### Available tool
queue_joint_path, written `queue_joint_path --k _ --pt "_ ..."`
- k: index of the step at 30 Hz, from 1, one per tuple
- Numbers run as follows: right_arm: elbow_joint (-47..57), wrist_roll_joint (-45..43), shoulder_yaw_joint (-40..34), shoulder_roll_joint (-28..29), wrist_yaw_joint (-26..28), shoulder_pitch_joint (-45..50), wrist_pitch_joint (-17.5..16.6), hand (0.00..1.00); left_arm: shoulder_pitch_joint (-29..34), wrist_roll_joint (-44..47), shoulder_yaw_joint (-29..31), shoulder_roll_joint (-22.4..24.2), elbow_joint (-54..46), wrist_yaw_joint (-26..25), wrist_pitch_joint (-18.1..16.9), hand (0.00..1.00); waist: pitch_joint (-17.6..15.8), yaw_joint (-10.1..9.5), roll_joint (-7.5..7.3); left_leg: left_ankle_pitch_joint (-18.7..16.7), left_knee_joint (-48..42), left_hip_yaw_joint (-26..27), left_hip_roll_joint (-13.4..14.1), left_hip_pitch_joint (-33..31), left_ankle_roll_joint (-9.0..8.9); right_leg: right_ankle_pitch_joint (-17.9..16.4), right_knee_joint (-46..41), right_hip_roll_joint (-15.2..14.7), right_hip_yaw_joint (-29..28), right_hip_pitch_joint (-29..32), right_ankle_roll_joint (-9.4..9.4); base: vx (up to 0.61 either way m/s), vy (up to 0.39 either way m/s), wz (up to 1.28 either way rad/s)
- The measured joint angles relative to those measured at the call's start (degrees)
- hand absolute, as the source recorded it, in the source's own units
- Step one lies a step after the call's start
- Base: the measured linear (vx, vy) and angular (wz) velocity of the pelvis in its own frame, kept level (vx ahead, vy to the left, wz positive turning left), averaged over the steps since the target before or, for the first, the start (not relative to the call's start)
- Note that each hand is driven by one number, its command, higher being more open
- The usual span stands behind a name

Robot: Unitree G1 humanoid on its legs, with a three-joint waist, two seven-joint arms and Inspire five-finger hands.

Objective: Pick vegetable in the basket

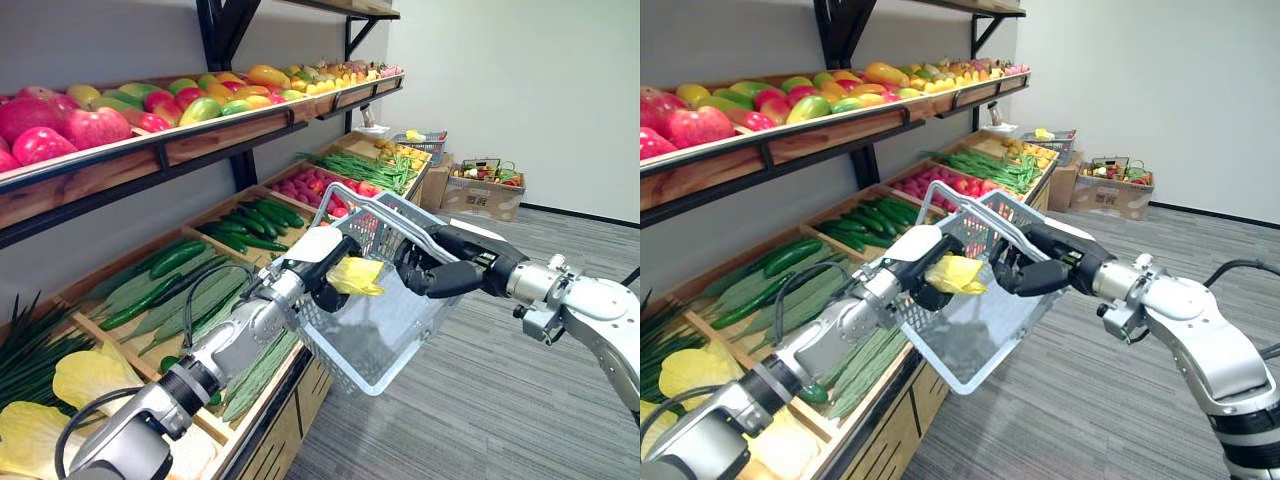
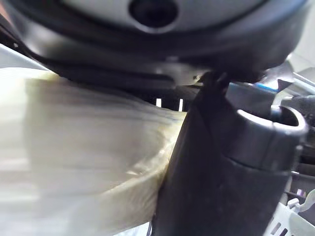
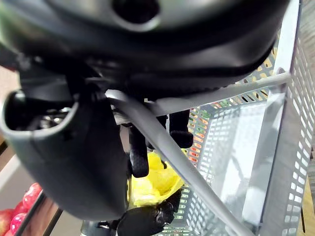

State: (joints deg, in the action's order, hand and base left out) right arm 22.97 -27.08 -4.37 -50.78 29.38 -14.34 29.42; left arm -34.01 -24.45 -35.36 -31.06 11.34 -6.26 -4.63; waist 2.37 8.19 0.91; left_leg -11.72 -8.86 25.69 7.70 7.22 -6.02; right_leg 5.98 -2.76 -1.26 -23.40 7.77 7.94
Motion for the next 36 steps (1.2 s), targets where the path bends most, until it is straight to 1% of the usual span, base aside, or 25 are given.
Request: queue_joint_path --k 3,5,6,7,9,11,14,15,16,18,21,24,25,27,28,29,30,32,34,36 --pt "0.00 0.02 -0.05 0.00 0.00 0.01 0.00 0.00 -0.35 -0.32 0.00 -0.37 -0.01 -0.03 -0.57 1.00 0.15 0.20 0.37 0.01 0.25 0.00 -0.03 0.10 0.00 -0.01 0.01 -0.02 0.01 -0.02 0.01 0.01 0.020 0.00" --pt "0.01 -0.02 -0.31 0.00 0.02 0.05 0.00 0.00 -0.97 2.28 0.03 -1.94 -2.15 -0.02 -0.81 1.00 0.01 0.15 0.75 0.02 0.52 -0.04 0.00 0.17 -0.01 -0.02 -0.01 -0.11 0.04 -0.05 0.02 0.02 0.026 0.04" --pt "0.13 -0.29 -2.13 0.14 -0.11 1.39 0.00 0.00 -2.24 10.90 1.33 -6.32 -12.29 0.60 -0.95 1.00 0.01 -0.11 1.14 0.02 0.66 -0.64 0.06 0.19 -0.01 -0.18 -0.07 -0.25 0.52 -0.21 0.04 0.05 0.058 0.17" --pt "0.12 -0.53 -3.73 0.40 -0.28 2.05 0.00 0.00 -2.84 13.85 2.38 -7.54 -15.40 1.51 -1.35 1.00 0.03 -0.11 1.25 0.02 0.66 -1.14 0.03 0.29 -0.01 -0.38 -0.10 -0.34 1.05 -0.53 0.05 0.05 0.058 0.20" --pt "0.12 -1.28 -5.97 0.37 -0.57 2.79 0.00 0.00 -3.47 17.71 4.05 -9.42 -19.19 3.08 -1.76 1.00 0.15 -0.39 1.43 0.02 0.74 -1.36 0.00 0.60 -0.01 -0.78 -0.45 -0.35 1.31 -0.75 0.09 0.02 0.038 0.10" --pt "0.10 -2.81 -6.43 0.26 -0.62 3.39 0.00 0.00 -4.10 19.89 5.38 -12.34 -22.83 4.56 -1.78 1.00 0.16 -0.58 1.43 0.01 0.82 -1.46 0.04 0.58 -0.02 -0.98 -0.66 -0.36 1.49 -0.74 0.02 0.01 0.028 0.05" --pt "-0.22 -4.55 -10.15 0.10 -0.58 7.96 0.02 0.00 -7.08 32.23 9.25 -17.30 -28.59 8.49 -1.52 1.00 0.20 -1.47 1.49 0.02 1.05 -2.51 -0.05 0.49 -0.01 -1.72 -1.36 -0.63 2.47 -0.75 -0.05 0.02 0.029 0.14" --pt "-0.59 -4.51 -10.58 0.02 -0.58 8.62 0.02 0.00 -7.46 34.58 10.27 -18.06 -29.24 9.46 -1.41 1.00 0.19 -1.54 1.48 0.04 1.12 -2.72 -0.08 0.46 0.01 -1.85 -1.51 -0.69 2.67 -0.75 -0.05 0.03 0.046 0.17" --pt "-3.62 -4.42 -10.76 -0.35 -0.61 9.74 0.03 0.00 -7.57 43.18 13.98 -20.14 -30.94 13.33 -0.52 1.00 0.23 -1.98 1.44 0.07 1.26 -2.88 -0.15 0.48 0.02 -1.97 -1.55 -0.76 2.87 -0.75 -0.04 0.03 0.048 0.10" --pt "-5.96 -4.39 -10.80 -0.39 -0.82 10.84 0.09 0.00 -7.49 48.07 13.97 -20.96 -31.25 17.83 1.58 1.00 0.23 -2.74 1.39 0.12 1.34 -3.05 -0.17 0.38 0.02 -1.96 -1.42 -0.81 3.07 -0.75 -0.04 0.02 0.043 0.06" --pt "-7.51 -4.16 -10.85 -0.40 -1.19 11.34 0.35 0.00 -7.19 50.80 12.65 -20.99 -31.27 20.69 3.96 1.00 0.22 -2.89 1.39 0.21 1.30 -3.59 -0.29 0.05 -0.01 -1.95 -1.18 -0.93 3.69 -0.74 -0.05 0.02 0.036 0.10" --pt "-8.96 -3.94 -12.76 -0.39 -3.32 12.98 0.35 0.00 -6.32 54.21 12.11 -21.58 -31.27 20.91 5.29 1.00 0.21 -3.07 1.39 0.30 1.30 -4.40 -0.21 -0.18 -0.03 -1.95 -1.08 -1.03 4.49 -0.76 -0.06 0.03 0.031 0.12" --pt "-9.59 -3.95 -13.43 -0.28 -3.91 13.44 0.34 0.00 -5.41 55.80 12.12 -22.46 -31.29 20.85 5.30 1.00 0.21 -3.13 1.39 0.30 1.31 -4.54 -0.14 -0.21 -0.03 -1.95 -1.08 -1.03 4.64 -0.85 -0.06 0.02 0.046 0.14" --pt "-9.63 -3.88 -18.41 3.42 -5.09 18.40 -0.23 0.00 5.62 58.46 21.33 -22.72 -32.91 21.20 5.17 1.00 -0.16 -3.48 1.30 0.30 1.26 -5.72 -0.08 -0.16 0.00 -2.03 -0.64 -1.31 5.92 -2.00 -0.17 -0.01 0.047 0.21" --pt "-9.62 -3.84 -19.25 3.99 -5.36 19.34 -0.26 0.00 7.46 58.80 23.29 -22.69 -32.94 21.54 5.14 1.00 -0.20 -3.69 1.25 0.29 1.27 -5.82 -0.06 -0.14 0.00 -2.06 -0.55 -1.34 6.05 -2.12 -0.20 -0.02 0.031 0.15" --pt "-9.61 -3.83 -20.55 4.96 -5.79 20.91 -0.34 0.00 11.68 59.10 27.63 -22.39 -33.40 22.09 5.08 1.00 -0.33 -4.15 1.12 0.28 1.26 -5.93 -0.05 -0.19 0.01 -2.10 -0.42 -1.40 6.20 -2.19 -0.24 -0.03 0.025 0.07" --pt "-9.44 -3.83 -22.14 6.30 -6.13 22.78 -0.51 0.00 16.28 59.79 31.96 -21.08 -33.99 22.82 5.03 1.00 -0.60 -4.70 1.03 0.28 1.17 -6.11 -0.05 -0.30 0.01 -2.14 -0.37 -1.46 6.38 -2.22 -0.31 -0.02 0.023 0.07" --pt "-9.38 -3.82 -23.78 7.95 -6.95 25.16 -0.64 0.00 21.49 59.90 35.98 -18.60 -34.31 23.77 4.94 1.00 -0.98 -5.09 0.91 0.28 0.95 -6.62 -0.03 -0.40 0.02 -2.20 -0.26 -1.58 6.95 -2.50 -0.41 -0.01 0.020 0.14" --pt "-9.35 -3.78 -24.81 10.28 -8.59 28.14 -0.66 0.00 28.23 60.01 39.76 -15.68 -34.46 25.62 5.29 1.00 -1.42 -5.66 0.53 0.27 0.52 -7.44 0.07 -0.58 0.03 -2.25 -0.09 -1.65 7.64 -2.65 -0.49 0.01 0.022 0.17" --pt "-9.36 -3.28 -25.09 11.66 -8.96 29.31 -0.66 0.00 31.48 60.01 41.44 -13.91 -34.48 26.42 5.40 1.00 -1.88 -6.17 0.31 0.27 0.41 -7.55 0.10 -0.71 0.03 -2.24 -0.08 -1.65 7.70 -2.58 -0.50 0.01 0.016 0.05"
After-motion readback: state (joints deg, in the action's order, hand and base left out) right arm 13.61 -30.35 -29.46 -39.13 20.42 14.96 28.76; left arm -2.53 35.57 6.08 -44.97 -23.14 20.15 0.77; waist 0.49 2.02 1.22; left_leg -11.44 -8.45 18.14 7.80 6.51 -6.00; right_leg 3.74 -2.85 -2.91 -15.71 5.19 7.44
